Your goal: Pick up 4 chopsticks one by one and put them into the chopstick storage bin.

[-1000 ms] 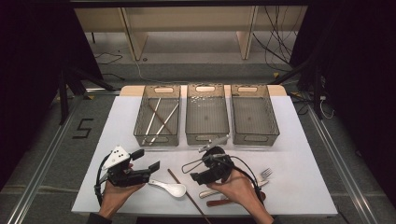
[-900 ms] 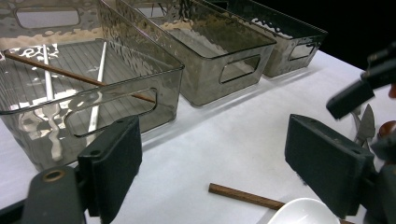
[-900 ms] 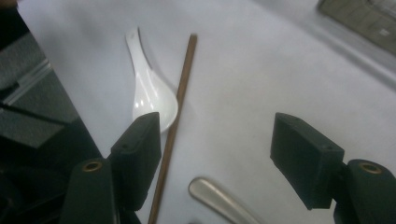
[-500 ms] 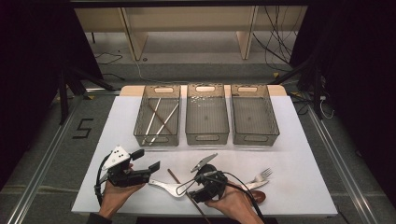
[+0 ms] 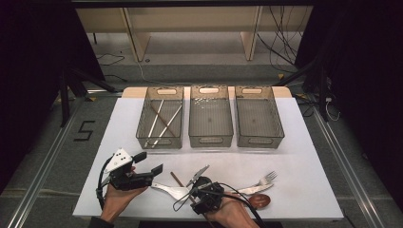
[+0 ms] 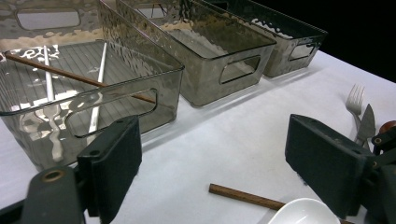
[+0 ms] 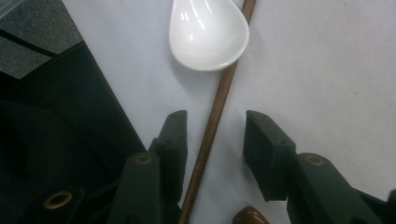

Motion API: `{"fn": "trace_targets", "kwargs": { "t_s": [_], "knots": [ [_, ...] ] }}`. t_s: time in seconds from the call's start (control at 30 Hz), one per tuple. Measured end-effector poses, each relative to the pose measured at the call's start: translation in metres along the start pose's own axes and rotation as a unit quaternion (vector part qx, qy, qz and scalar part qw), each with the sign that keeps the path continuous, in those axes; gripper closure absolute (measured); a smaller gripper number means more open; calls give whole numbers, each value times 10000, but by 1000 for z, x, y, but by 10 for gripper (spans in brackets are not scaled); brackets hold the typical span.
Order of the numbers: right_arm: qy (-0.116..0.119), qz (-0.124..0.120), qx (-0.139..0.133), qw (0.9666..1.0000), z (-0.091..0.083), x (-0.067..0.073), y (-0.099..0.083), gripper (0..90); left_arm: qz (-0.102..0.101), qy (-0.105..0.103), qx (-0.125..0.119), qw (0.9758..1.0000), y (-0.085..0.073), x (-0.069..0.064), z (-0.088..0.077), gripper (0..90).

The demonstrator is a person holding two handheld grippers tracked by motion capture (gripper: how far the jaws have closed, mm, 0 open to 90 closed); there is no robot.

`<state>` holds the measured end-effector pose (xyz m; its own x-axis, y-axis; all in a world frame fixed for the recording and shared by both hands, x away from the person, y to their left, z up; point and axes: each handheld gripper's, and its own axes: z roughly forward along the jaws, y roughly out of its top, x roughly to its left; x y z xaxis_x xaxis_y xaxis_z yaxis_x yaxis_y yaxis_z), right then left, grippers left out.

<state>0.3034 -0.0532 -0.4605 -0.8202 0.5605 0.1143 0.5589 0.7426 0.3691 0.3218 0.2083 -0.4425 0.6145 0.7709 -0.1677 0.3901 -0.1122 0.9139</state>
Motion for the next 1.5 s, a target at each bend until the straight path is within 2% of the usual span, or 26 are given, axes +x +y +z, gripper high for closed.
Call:
{"fn": "trace_targets", "kwargs": {
  "t_s": [0.2,0.27,0.47,0.8,0.93,1.2,1.5],
  "knots": [
    [-94,-157,142,9997,4,4,2,655,-8,1,-13,10000,0,0,0,185],
    [-209,-234,190,9993,5,5,3,682,-5,1,-14,10000,0,0,0,185],
    [-363,-323,298,9984,6,5,7,784,-4,-7,-4,10000,0,-1,0,185],
    [-141,153,329,9992,7,-6,13,840,22,-16,17,10000,0,-1,1,184],
    [-119,244,337,9991,9,-9,17,846,22,-24,23,10000,0,-1,1,185],
    [-294,213,383,9986,10,-6,20,842,24,-26,19,10000,0,-2,1,185],
    [-433,226,284,9984,10,-1,19,852,27,-24,17,10000,0,-1,1,185]
  ]
}}
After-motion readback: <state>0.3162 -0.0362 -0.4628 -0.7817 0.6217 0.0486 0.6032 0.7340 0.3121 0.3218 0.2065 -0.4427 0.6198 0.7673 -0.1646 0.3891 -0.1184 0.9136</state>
